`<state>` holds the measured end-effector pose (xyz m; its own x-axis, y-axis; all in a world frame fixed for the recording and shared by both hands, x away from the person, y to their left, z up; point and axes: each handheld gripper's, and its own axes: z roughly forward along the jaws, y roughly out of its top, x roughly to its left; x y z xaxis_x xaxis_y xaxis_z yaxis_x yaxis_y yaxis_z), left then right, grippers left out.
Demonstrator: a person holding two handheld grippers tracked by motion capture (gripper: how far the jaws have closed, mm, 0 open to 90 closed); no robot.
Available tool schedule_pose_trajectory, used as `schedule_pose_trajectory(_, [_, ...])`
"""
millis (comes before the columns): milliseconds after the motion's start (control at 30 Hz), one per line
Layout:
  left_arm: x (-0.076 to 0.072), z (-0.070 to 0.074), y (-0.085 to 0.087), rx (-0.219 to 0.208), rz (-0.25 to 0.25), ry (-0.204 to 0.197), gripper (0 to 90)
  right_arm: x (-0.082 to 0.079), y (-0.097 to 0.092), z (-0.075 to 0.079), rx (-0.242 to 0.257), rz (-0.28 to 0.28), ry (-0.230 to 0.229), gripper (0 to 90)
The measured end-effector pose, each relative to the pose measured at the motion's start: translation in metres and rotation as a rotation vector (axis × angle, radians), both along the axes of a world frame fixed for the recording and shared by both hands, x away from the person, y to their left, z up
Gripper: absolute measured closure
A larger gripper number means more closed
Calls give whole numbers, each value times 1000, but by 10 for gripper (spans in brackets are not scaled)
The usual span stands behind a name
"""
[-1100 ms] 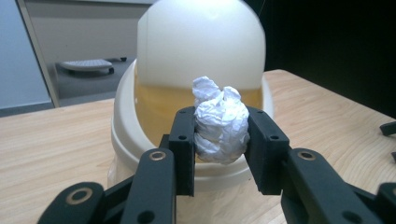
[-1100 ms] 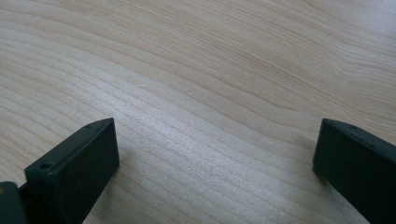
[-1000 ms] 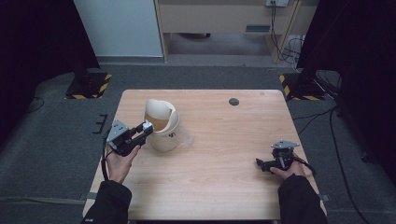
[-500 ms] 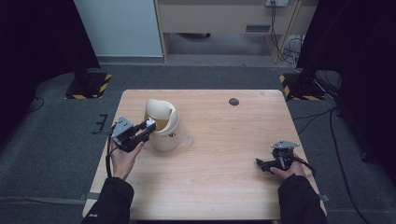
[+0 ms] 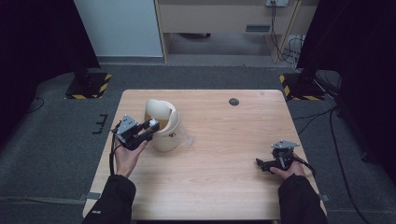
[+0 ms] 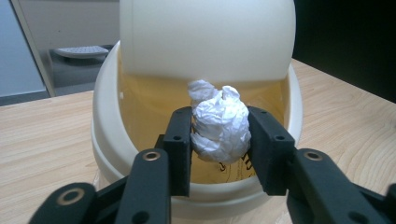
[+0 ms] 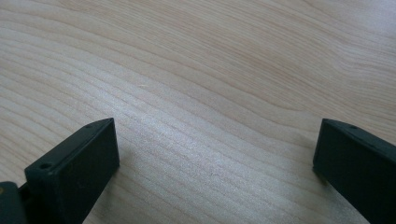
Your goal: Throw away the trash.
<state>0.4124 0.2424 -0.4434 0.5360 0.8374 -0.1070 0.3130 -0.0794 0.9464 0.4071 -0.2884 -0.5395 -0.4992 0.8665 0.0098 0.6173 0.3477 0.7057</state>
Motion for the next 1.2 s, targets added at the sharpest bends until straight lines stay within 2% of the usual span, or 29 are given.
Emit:
schedule_pose_trajectory(300, [-4,3,-1,-5,-5,-11,499,0,0,0,0,0,0,5])
schedule_pose_trajectory(433, [-13,7,1,-18,-2,-29,474,0,0,0,0,1,0,5])
schedule_pose_trajectory(467, [-19,7,3,-26,-11,-34,468,0,0,0,0,0,0,5])
schedule_pose_trajectory(700, [-39,6,11,-24,-2,-42,429,0,0,0,0,1,0,5])
schedule_pose_trajectory(800, [-50,-1,9,-8,-14,-17,403,0,0,0,0,1,0,5])
schedule_pose_trajectory(1000, [-56,-11,5,29,-35,23,354,0,0,0,-1,2,-1,5])
schedule_pose_trajectory(1067, [-58,-15,5,34,-38,45,329,0,0,0,0,2,-1,5])
schedule_pose_trajectory(1200, [-61,-26,9,69,-36,109,268,0,0,0,-1,2,-1,5])
